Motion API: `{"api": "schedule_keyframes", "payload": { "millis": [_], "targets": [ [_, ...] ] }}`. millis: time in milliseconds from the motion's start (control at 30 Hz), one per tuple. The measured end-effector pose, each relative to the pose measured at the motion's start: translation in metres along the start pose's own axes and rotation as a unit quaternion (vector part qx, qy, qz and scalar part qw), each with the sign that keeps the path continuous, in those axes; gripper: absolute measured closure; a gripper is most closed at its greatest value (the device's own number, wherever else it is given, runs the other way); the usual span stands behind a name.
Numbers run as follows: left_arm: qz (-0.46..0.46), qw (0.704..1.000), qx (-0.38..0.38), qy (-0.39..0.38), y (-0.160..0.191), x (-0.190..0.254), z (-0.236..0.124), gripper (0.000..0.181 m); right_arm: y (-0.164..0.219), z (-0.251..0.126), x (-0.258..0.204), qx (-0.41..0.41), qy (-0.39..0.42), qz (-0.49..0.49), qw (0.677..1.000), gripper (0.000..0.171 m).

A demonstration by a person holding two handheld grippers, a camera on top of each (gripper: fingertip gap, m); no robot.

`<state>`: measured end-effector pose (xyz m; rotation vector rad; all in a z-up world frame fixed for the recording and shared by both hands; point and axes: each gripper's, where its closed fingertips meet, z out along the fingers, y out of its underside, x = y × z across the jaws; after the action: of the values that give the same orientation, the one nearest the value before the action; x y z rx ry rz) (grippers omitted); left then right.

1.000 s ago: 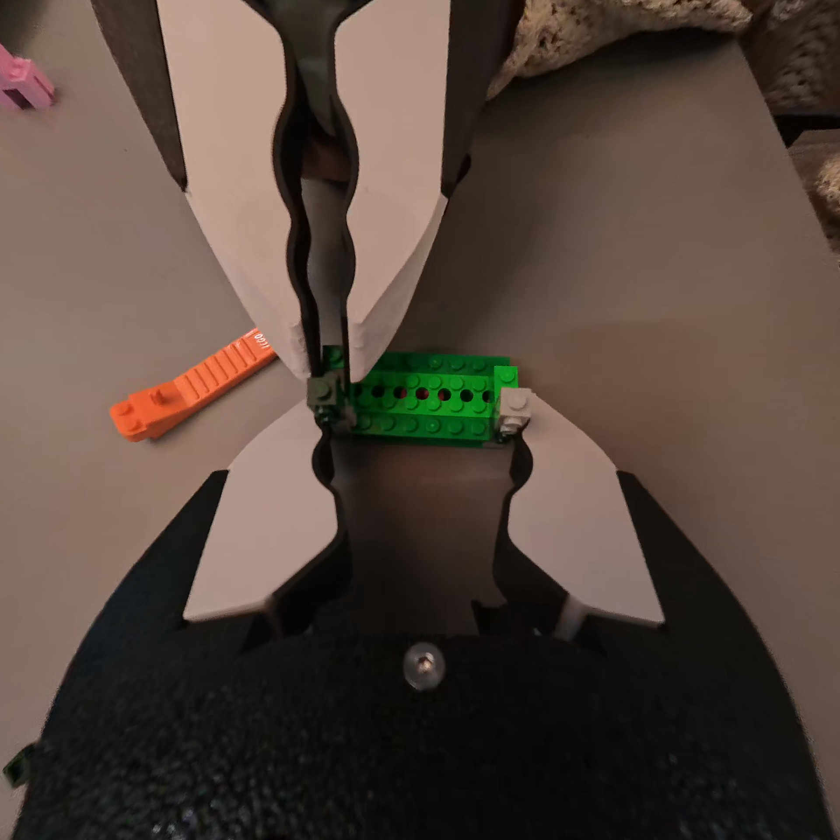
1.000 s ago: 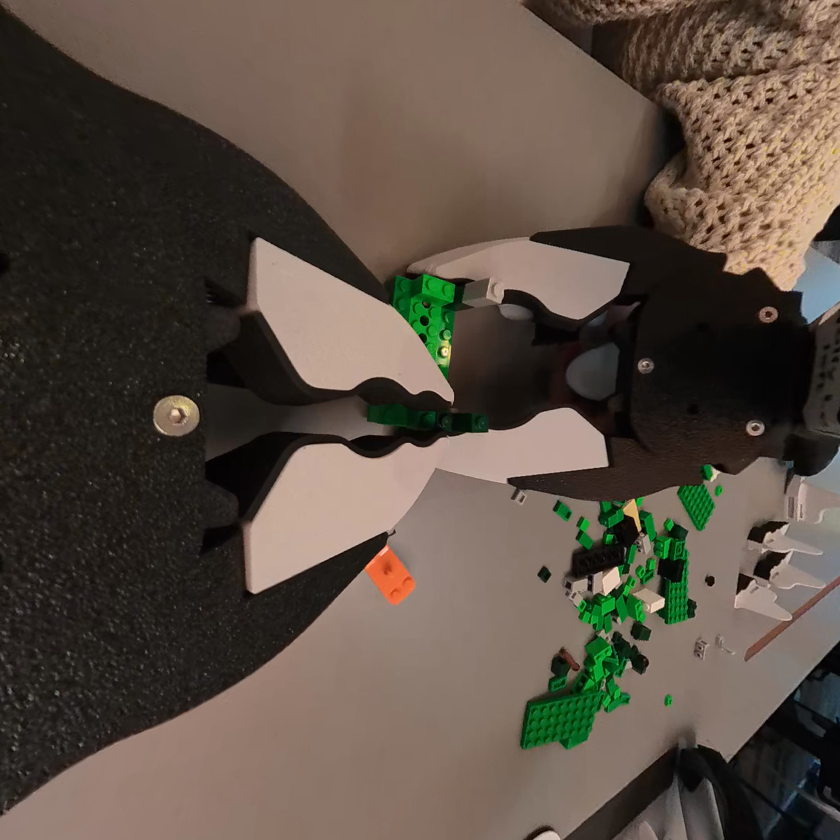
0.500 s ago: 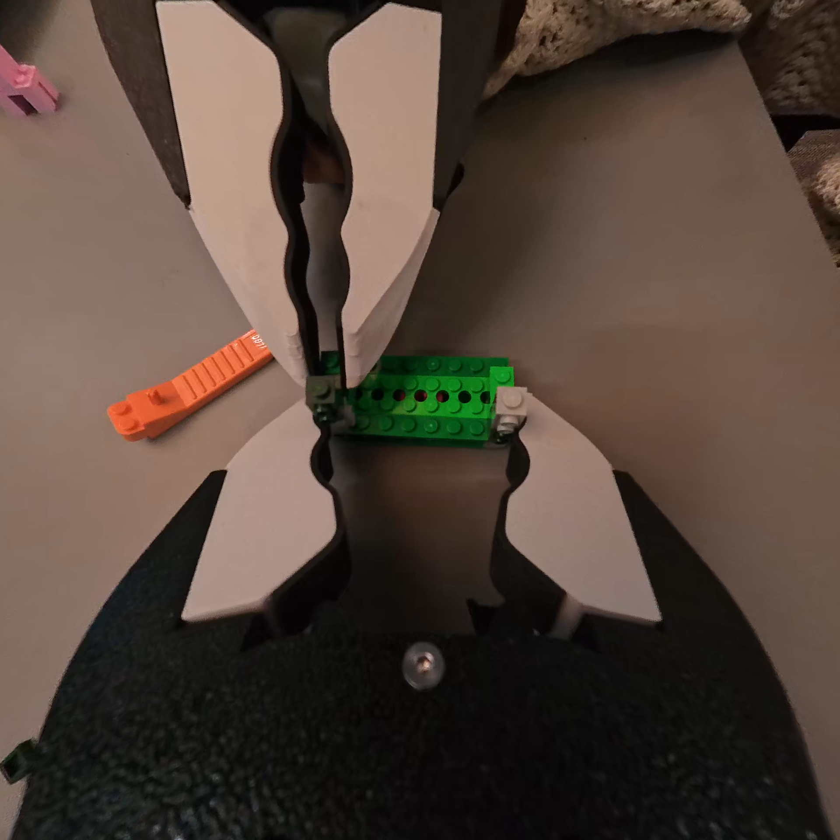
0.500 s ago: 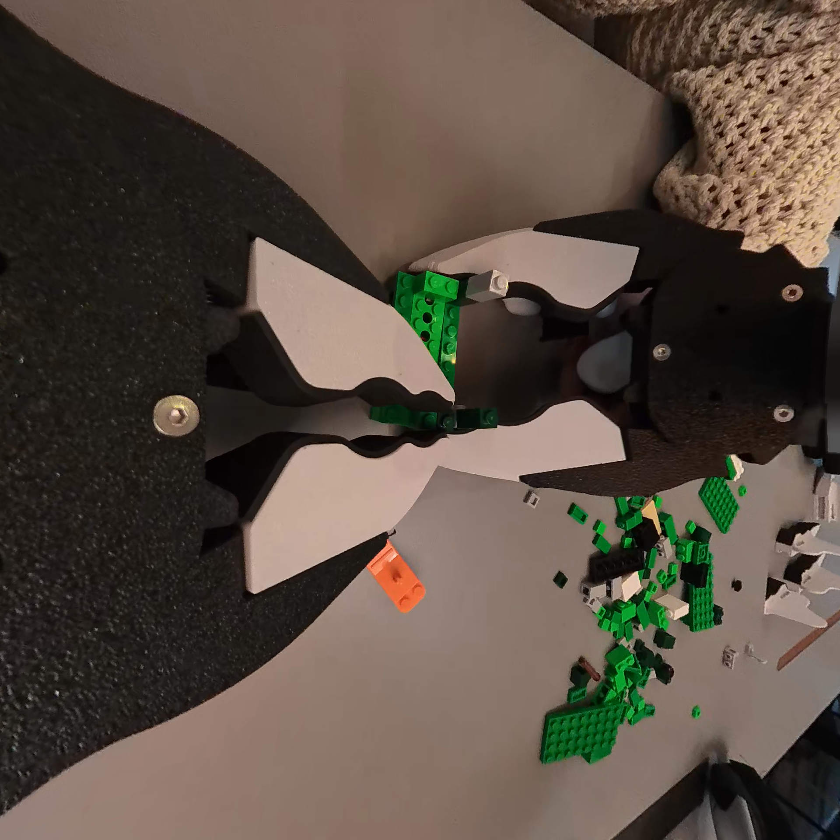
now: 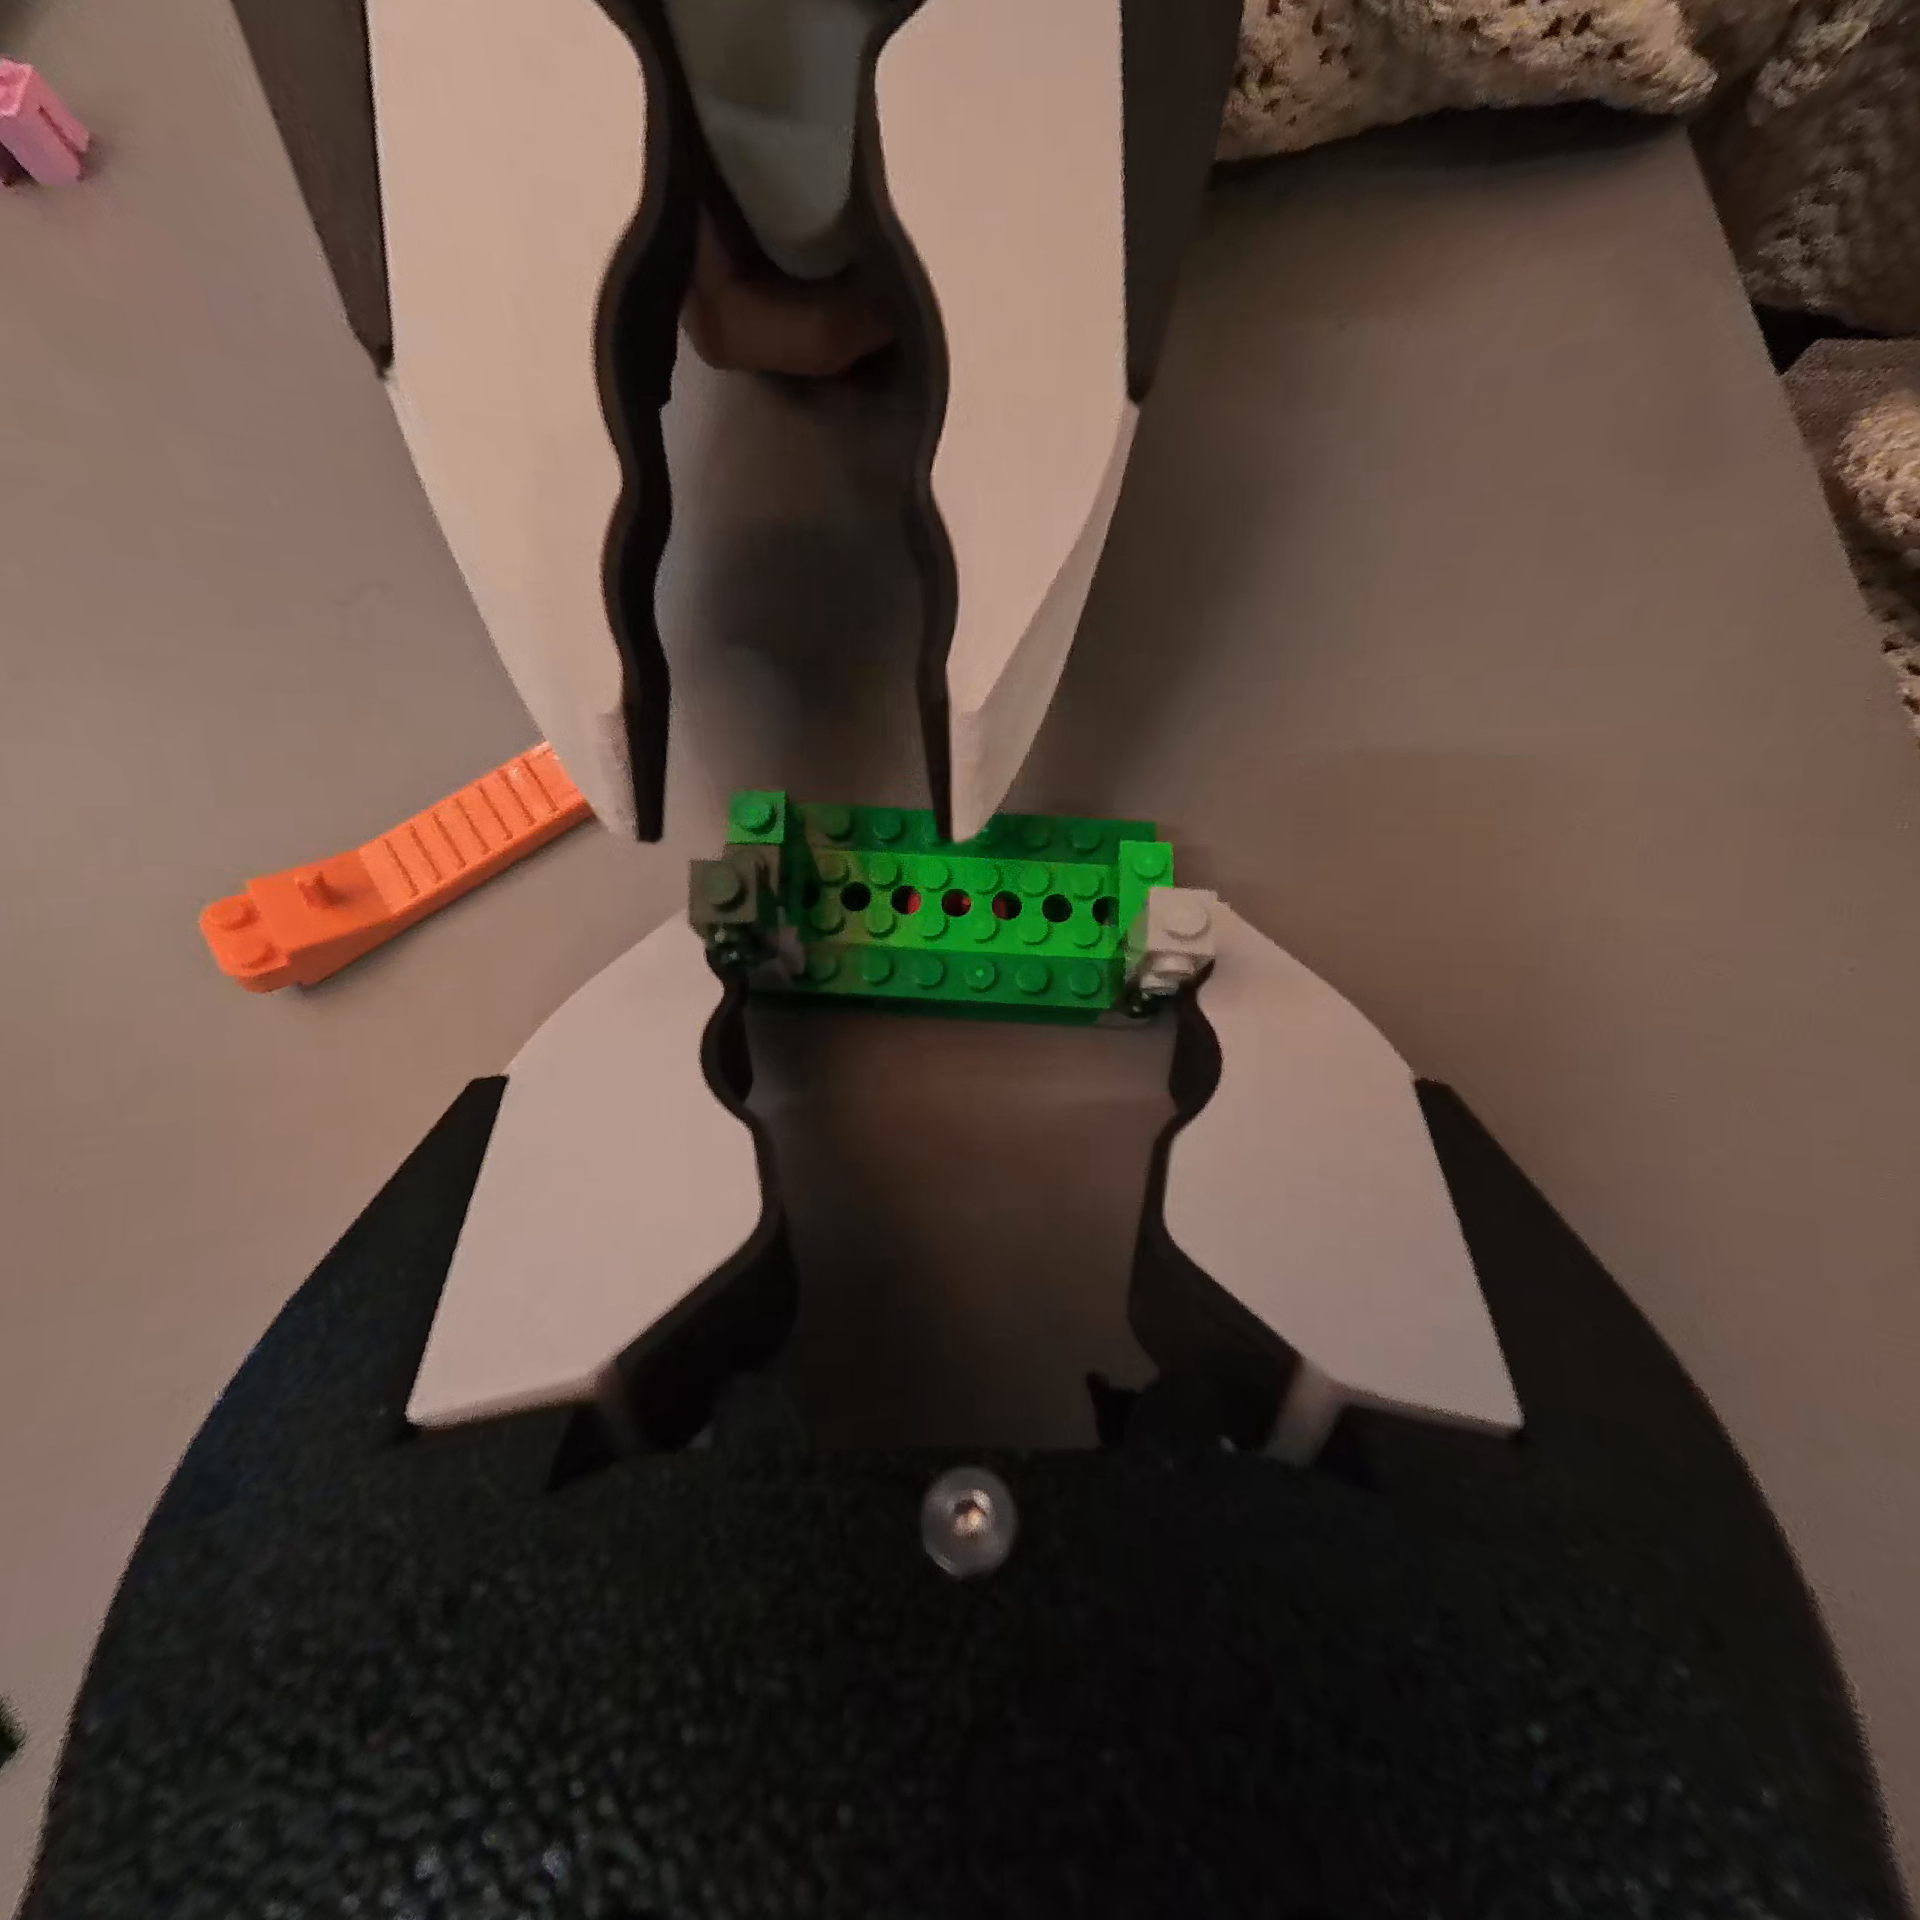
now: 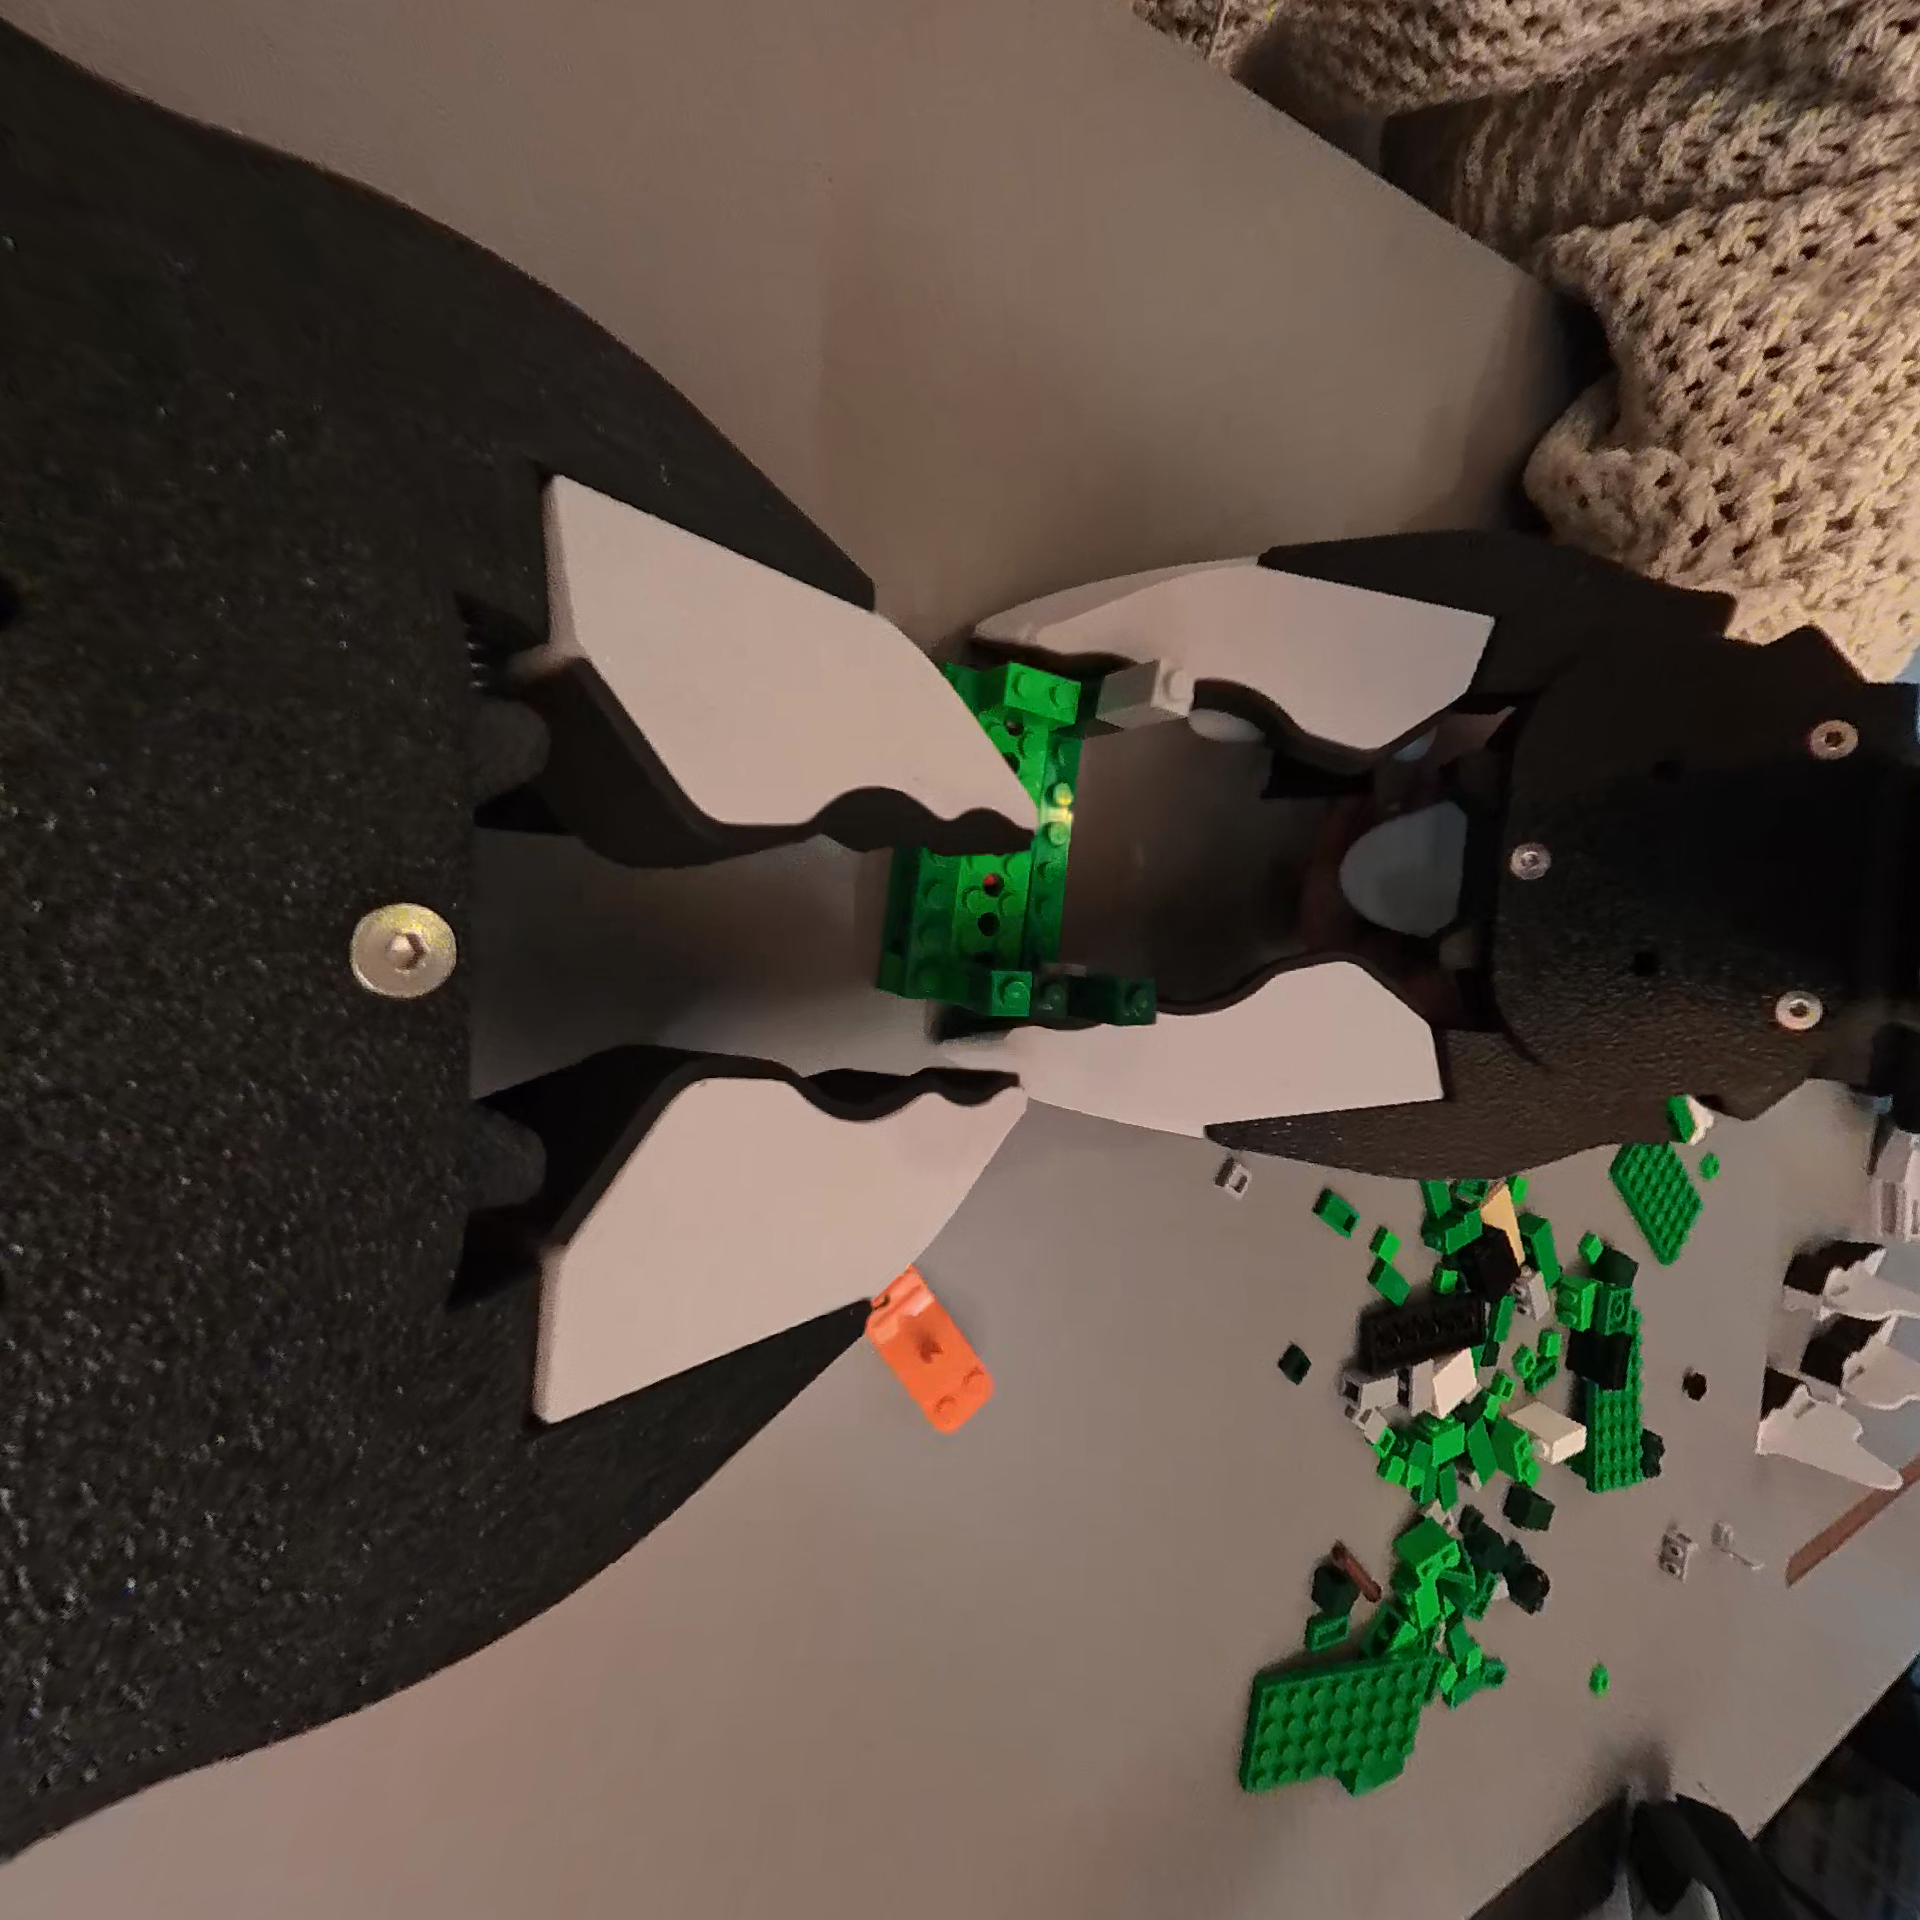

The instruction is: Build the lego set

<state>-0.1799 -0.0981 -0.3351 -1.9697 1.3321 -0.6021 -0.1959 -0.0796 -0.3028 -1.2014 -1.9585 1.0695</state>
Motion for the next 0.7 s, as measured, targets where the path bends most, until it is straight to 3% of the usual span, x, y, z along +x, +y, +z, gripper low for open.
{"api": "schedule_keyframes", "payload": {
  "millis": [333, 433, 567, 700],
  "targets": [
    [-0.014, 1.0, 0.001, 0.022, 0.005, 0.009, -0.007, 0.075, 0.006, -0.012, 0.0, 0.0, 0.02, 0.007, 1.0, 0.131],
    [-0.009, 0.999, 0.023, 0.023, 0.011, 0.012, -0.022, 0.085, 0.01, -0.019, -0.002, -0.001, 0.025, 0.013, 1.0, 0.131],
    [-0.022, 0.996, 0.044, 0.077, 0.015, 0.024, -0.039, 0.113, 0.019, -0.022, -0.007, -0.022, 0.011, 0.02, 1.0, 0.136],
    [-0.036, 0.994, 0.036, 0.099, 0.012, 0.031, -0.036, 0.113, 0.023, -0.023, -0.02, -0.042, -0.022, 0.036, 0.998, 0.146]
  ]
}}
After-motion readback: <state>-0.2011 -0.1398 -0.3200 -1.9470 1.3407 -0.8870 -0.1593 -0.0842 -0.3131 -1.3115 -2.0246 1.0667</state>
